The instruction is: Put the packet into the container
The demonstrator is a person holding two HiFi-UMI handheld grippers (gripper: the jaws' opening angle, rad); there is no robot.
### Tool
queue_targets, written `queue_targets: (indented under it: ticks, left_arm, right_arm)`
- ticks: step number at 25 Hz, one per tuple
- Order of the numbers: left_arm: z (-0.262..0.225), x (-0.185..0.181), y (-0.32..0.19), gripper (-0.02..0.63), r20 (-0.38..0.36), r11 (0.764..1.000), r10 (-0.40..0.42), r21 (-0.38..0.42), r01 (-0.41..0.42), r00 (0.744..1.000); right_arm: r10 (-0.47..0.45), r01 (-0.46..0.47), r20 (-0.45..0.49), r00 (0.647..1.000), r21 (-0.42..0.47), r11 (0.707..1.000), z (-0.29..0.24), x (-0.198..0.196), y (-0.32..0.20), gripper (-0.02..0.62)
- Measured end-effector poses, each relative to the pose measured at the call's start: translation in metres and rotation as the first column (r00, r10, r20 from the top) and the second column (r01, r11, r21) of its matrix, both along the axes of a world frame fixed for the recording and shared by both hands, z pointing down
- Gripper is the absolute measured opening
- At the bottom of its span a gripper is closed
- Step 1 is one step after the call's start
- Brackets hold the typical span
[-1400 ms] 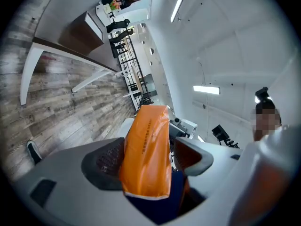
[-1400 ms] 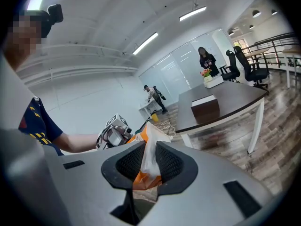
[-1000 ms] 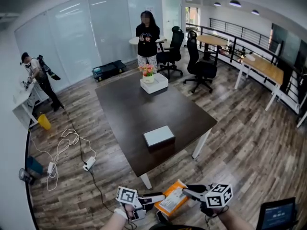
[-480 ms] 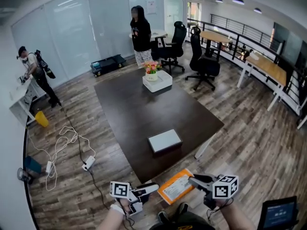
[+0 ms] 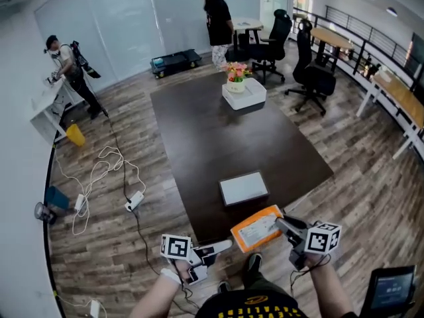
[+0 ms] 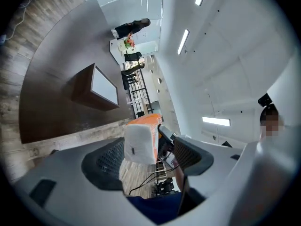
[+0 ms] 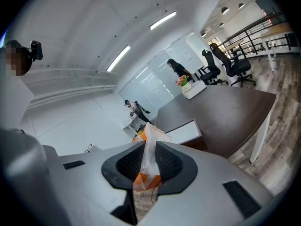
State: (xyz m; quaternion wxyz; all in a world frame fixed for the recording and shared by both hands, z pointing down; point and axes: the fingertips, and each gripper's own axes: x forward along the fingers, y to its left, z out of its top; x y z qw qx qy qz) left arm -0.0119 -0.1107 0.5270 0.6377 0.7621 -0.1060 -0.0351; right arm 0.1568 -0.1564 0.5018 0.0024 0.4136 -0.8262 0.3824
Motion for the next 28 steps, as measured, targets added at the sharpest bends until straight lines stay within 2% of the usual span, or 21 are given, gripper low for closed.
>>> queue_targets:
  ticks: [4,7,11,17,23,28]
  left_arm:
    - [-0.002,0.027,-0.028,0.324,0.014,0.999,-0.040,-0.029,0.041,0.999]
    - [-0.002,0.041,-0.057,0.324,0.078,0.995,-0.048,0.096,0.040,0.996]
    - [0.002,0.057,-0.087,0.324,0.143,0.987,-0.112,0.127,0.094,0.983]
    - [0.010,0.062,-0.119,0.324,0.205,0.971,-0.226,0.121,0.204,0.952]
    - [0.027,0.063,-0.139,0.324,0.323,0.968,-0.243,0.136,0.209,0.915]
    - [0.038,0.051,-0.168,0.324,0.375,0.961,-0.275,0.138,0.240,0.885]
  right_arm:
    - [-0.011,0.011,0.017,1.000,-0.015,1.000,0.008,0.017,-0.042,0.075]
    - [-0.030,0.031,0.027,0.999,-0.020,0.999,0.011,0.023,-0.070,0.075]
    - [-0.043,0.044,0.038,0.998,-0.033,0.998,0.015,0.030,-0.099,0.075]
    - [-0.044,0.047,0.069,0.997,-0.042,0.998,0.024,0.033,-0.131,0.077]
    - [-0.026,0.037,0.121,0.992,-0.087,0.996,0.034,0.029,-0.151,0.077]
    - [0.017,0.006,0.161,0.987,-0.140,0.990,0.047,0.024,-0.172,0.077]
